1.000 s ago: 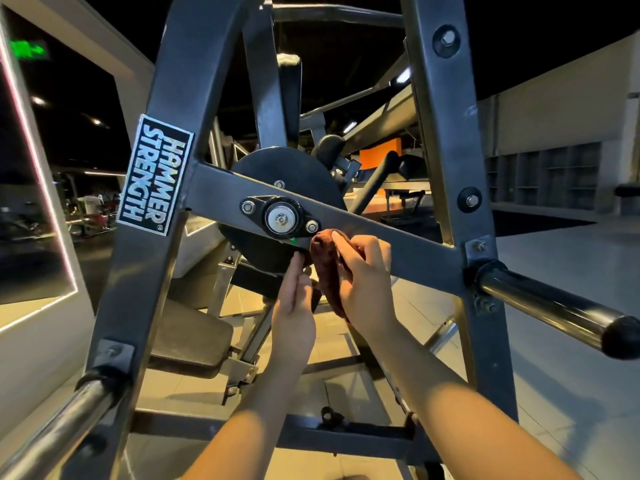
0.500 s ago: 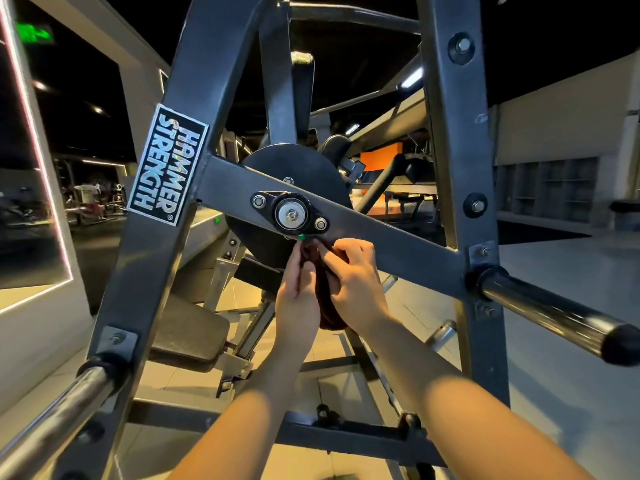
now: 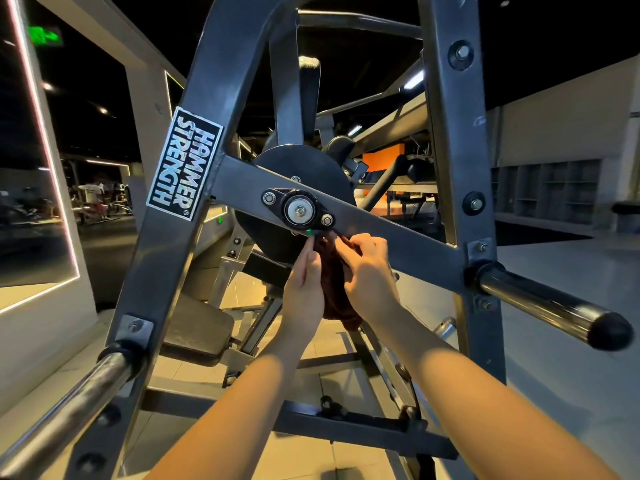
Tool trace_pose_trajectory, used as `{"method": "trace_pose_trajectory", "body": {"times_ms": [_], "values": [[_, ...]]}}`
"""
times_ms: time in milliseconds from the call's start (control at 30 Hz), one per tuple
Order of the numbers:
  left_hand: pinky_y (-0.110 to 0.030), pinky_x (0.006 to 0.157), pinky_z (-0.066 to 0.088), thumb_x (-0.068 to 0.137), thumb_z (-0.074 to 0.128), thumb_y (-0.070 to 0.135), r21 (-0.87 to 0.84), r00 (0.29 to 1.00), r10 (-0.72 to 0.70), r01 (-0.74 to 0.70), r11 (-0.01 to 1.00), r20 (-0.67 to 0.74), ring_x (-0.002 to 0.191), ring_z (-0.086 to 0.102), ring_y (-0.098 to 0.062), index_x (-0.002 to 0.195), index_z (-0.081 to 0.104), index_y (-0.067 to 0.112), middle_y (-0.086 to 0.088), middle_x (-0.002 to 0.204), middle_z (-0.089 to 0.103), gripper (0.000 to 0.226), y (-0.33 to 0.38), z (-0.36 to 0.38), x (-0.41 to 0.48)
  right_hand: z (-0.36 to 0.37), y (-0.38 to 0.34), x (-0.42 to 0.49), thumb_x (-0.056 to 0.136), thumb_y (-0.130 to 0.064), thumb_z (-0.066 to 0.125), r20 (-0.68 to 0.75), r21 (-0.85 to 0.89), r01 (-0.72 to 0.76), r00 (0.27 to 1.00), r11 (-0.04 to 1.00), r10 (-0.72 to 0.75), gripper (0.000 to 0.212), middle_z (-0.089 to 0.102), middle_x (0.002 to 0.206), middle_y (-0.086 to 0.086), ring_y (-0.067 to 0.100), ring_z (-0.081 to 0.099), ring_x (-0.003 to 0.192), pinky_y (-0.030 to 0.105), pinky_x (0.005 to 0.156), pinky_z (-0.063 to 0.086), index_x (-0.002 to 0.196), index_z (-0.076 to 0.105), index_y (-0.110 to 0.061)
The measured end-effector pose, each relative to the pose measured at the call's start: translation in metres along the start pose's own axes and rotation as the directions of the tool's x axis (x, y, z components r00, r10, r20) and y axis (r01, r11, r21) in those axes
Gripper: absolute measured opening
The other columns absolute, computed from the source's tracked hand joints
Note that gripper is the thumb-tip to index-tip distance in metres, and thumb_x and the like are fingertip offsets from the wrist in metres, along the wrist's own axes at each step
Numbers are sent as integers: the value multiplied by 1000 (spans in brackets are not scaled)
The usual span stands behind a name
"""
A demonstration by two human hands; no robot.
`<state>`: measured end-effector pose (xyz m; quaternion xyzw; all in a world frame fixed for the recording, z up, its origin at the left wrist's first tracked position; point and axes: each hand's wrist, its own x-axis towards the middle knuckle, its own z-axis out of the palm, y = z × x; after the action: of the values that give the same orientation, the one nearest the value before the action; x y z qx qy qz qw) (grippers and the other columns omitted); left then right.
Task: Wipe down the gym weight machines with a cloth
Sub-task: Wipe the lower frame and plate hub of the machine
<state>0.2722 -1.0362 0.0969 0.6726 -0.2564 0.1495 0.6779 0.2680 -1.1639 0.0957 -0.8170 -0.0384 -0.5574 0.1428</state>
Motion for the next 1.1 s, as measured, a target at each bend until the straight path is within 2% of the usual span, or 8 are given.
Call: {"method": "trace_pose_trajectory", "body": {"times_ms": [200,300,467,600,700,867,967,1100], "values": [[-27,106,33,106,32,53,-76,996,-77,73,994,-47,140,40,-9,151,31,51,21,148,44,46,4,5,-4,-2,-7,0,77,-12,82,39,-65,83,996,994,-80,47,69,116,13,37,62,108,34,94,47,124,72,-12],[-29,109,35,106,33,52,-39,998,-60,59,998,-28,140,42,-12,149,34,51,21,145,46,43,6,2,-3,-14,-3,4,82,-17,78,40,-50,32,999,998,-30,52,67,120,12,33,61,110,37,93,54,133,66,-15],[-52,119,33,105,35,53,12,999,-48,48,999,18,146,38,-18,145,31,61,19,157,38,41,4,3,-5,-14,-10,4,90,-31,60,29,-19,-118,993,993,119,55,63,126,8,27,55,113,26,93,46,144,56,-22],[-24,107,36,107,34,50,84,997,61,-64,994,36,141,40,-12,152,31,47,18,153,40,46,6,0,-6,-13,-10,2,87,-23,72,53,-8,-64,996,998,64,55,64,124,10,29,57,111,32,95,51,141,59,-20],[-23,115,27,105,34,54,262,968,230,-248,932,98,147,29,-9,155,28,42,18,159,32,51,9,2,-11,-32,13,7,93,-22,68,130,-88,15,991,996,-3,54,60,127,8,25,53,116,26,94,50,145,55,-26],[5,91,30,108,41,33,594,906,366,-416,688,211,125,41,16,155,32,29,14,145,42,48,18,26,-6,-43,55,36,99,-3,50,25,-22,-447,894,894,447,38,50,133,16,32,43,128,27,101,29,137,52,-2],[-29,104,45,96,63,9,667,879,416,-455,590,232,127,58,-28,138,50,-1,-23,146,50,45,10,32,11,-26,24,48,98,-12,60,-32,-2,-349,936,937,349,31,60,129,15,32,50,124,35,100,38,128,62,-5],[-45,100,55,101,58,23,741,885,381,-440,507,266,122,61,-37,143,45,-1,-24,142,52,50,11,39,18,-22,20,46,95,-10,60,-26,71,-147,989,987,149,37,57,132,13,25,47,125,42,110,41,131,63,-11]]}}
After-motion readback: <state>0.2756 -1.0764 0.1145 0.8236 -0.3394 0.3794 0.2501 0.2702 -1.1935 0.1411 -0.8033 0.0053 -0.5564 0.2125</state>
